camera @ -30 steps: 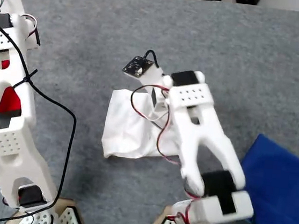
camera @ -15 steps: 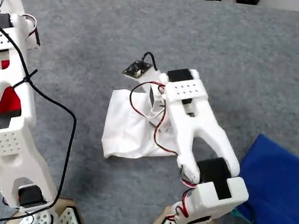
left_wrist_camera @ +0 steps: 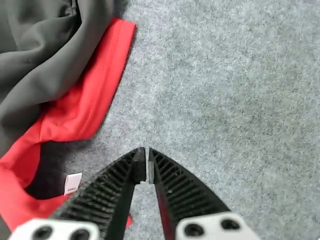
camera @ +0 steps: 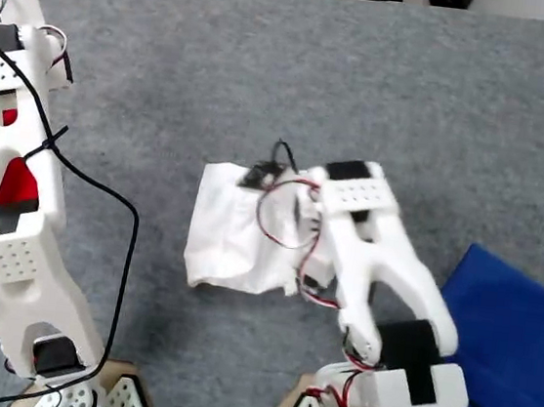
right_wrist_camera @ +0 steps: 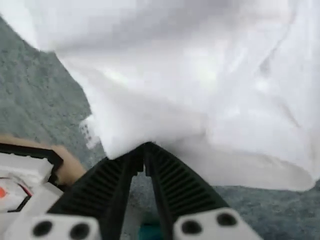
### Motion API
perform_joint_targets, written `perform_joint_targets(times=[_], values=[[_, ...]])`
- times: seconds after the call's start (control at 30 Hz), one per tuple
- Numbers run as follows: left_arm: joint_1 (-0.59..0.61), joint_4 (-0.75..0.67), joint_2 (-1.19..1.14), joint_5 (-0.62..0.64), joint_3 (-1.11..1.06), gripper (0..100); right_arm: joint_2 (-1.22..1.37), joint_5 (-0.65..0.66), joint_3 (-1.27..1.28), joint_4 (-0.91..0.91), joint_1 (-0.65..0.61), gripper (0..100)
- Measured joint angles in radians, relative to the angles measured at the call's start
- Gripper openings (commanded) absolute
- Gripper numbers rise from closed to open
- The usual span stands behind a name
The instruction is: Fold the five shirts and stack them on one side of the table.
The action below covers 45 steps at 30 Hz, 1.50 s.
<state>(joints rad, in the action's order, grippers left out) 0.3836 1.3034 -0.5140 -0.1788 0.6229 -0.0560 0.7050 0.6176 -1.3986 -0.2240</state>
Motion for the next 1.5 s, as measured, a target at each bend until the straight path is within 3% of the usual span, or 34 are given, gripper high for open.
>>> perform_joint_targets(times=[0.13,0.33,0.6,0.97,1.17,1.33,1.5], values=[[0.000,0.000,0.000,0.000,0.000,3,-0.057,0.089,0.015,0.000,0.146,0.9],[0.000,0.000,0.000,0.000,0.000,3,-0.124,0.121,-0.014,-0.044,0.187,11.8],[0.000,0.000,0.000,0.000,0.000,3,-0.107,0.071,-0.230,-0.055,0.175,14.9],[0.000,0.000,0.000,0.000,0.000,3,0.058,-0.048,-0.284,-0.011,-0.041,14.9],[0.000,0.000,0.000,0.000,0.000,3,0.106,-0.064,-0.287,0.011,-0.041,14.7],[0.000,0.000,0.000,0.000,0.000,3,0.160,-0.110,-0.290,0.069,-0.038,0.4],[0.000,0.000,0.000,0.000,0.000,3,0.219,-0.120,-0.414,0.066,0.037,1.9]])
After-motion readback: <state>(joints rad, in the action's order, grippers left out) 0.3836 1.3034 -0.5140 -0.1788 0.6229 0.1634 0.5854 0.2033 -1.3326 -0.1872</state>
